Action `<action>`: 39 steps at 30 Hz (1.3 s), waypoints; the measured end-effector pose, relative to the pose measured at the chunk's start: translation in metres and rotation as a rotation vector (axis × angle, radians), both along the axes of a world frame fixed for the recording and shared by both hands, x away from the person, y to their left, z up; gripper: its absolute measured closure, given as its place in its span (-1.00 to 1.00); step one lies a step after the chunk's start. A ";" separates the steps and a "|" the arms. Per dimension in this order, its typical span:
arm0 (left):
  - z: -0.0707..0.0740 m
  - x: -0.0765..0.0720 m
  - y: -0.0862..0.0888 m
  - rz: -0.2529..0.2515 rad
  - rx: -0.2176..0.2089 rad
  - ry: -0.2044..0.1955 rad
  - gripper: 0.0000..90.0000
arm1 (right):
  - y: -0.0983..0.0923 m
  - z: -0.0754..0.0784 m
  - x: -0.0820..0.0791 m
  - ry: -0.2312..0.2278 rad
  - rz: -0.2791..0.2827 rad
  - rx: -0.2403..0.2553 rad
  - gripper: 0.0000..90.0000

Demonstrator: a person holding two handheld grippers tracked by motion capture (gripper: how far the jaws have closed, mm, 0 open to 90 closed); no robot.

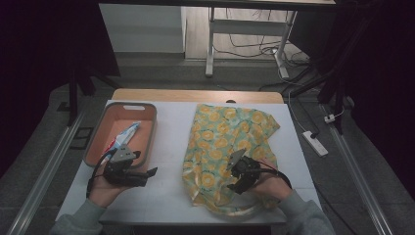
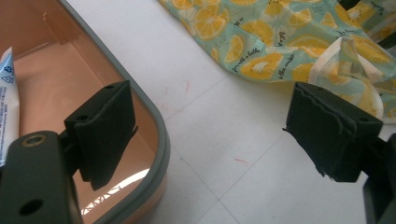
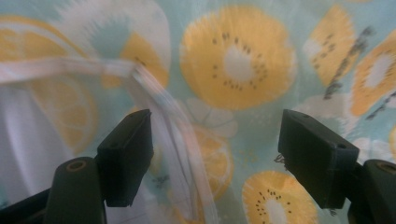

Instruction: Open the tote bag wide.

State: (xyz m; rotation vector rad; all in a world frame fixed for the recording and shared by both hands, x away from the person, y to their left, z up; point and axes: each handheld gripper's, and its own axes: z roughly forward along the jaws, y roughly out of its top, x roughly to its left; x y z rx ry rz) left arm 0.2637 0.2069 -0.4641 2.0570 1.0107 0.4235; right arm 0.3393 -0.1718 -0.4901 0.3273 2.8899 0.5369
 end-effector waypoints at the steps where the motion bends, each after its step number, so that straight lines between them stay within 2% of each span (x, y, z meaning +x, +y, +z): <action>1: 0.000 0.000 0.000 -0.001 -0.001 -0.001 -0.65 | 0.001 -0.002 0.001 -0.007 -0.002 -0.010 -0.39; 5: 0.000 0.000 0.000 -0.002 -0.002 -0.001 -0.66 | 0.004 -0.010 0.003 -0.032 -0.002 -0.052 -0.29; 6: -0.001 0.000 0.000 -0.003 -0.002 0.000 -0.66 | 0.004 -0.010 0.004 -0.019 -0.005 -0.040 -0.18; 9: -0.001 0.000 0.000 -0.003 -0.002 0.000 -0.66 | 0.004 -0.008 0.005 -0.033 -0.002 -0.029 0.15; 14: -0.001 0.001 0.000 -0.003 0.002 0.002 -0.66 | 0.002 -0.006 0.008 0.001 0.006 -0.005 0.77; 16: -0.001 0.001 0.000 -0.004 0.003 0.003 -0.66 | 0.002 -0.004 0.008 -0.006 0.008 0.000 0.95; 22: -0.001 0.001 0.000 -0.004 0.003 0.004 -0.65 | 0.001 0.004 0.007 -0.016 0.007 0.040 0.98; 23: -0.001 0.001 0.000 -0.003 0.002 0.004 -0.65 | 0.000 0.012 0.006 -0.028 0.007 0.074 0.98; 31: -0.001 0.002 0.001 -0.003 0.002 0.004 -0.65 | 0.002 0.054 0.007 -0.071 -0.002 0.245 0.98; 34: -0.001 0.002 0.001 -0.003 0.000 0.005 -0.65 | 0.003 0.062 0.009 -0.083 -0.007 0.266 0.98; 39: -0.001 0.002 0.002 -0.003 -0.001 0.004 -0.65 | 0.005 0.081 0.027 -0.102 -0.032 0.345 0.98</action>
